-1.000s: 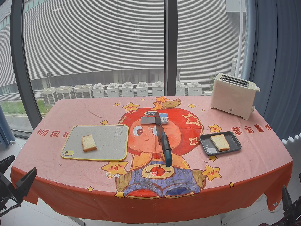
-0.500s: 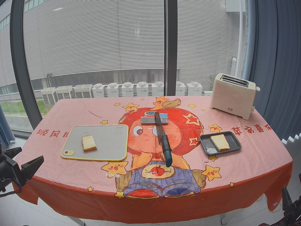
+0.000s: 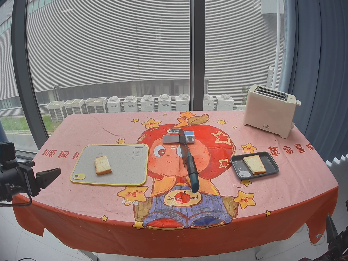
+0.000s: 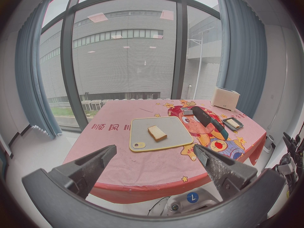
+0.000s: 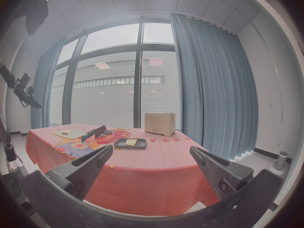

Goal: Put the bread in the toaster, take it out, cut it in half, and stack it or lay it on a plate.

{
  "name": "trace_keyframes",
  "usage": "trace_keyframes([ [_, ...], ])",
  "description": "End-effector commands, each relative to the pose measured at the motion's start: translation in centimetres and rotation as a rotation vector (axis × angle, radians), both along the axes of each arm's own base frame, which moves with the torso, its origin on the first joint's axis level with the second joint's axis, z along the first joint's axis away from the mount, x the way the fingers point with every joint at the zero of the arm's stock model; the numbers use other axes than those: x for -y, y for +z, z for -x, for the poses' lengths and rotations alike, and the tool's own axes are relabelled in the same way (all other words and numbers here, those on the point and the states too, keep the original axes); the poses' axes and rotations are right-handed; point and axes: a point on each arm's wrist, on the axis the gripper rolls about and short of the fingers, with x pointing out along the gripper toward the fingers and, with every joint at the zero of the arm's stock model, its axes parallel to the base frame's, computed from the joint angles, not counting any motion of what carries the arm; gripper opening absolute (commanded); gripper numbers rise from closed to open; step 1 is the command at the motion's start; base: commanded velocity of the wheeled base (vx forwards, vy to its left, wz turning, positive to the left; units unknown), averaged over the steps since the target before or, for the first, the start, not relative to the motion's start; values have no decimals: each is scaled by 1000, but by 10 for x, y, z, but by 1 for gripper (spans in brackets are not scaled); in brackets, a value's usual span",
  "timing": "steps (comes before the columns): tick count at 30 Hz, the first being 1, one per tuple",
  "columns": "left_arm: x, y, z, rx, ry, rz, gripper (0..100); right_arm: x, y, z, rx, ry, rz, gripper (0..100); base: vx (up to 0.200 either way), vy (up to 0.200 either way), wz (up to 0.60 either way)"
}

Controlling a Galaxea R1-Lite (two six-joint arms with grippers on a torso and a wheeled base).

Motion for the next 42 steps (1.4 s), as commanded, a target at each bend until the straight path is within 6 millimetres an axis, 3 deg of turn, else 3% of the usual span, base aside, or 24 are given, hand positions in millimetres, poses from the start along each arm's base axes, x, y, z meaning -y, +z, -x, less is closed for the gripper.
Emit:
trace_keyframes([
  [1, 0, -1, -19, -47, 0, 0, 100, 0, -5, 0, -2, 0, 0, 100, 0, 0, 0],
  [18, 0, -5, -67, -132, 12, 5, 100, 0, -5, 0, -2, 0, 0, 100, 0, 0, 0],
  [35, 2, -6, -83, -154, 18, -12, 100, 0, -5, 0, -2, 0, 0, 100, 0, 0, 0],
  [42, 2, -13, -100, -185, 7, -24, 100, 0, -5, 0, -2, 0, 0, 100, 0, 0, 0],
])
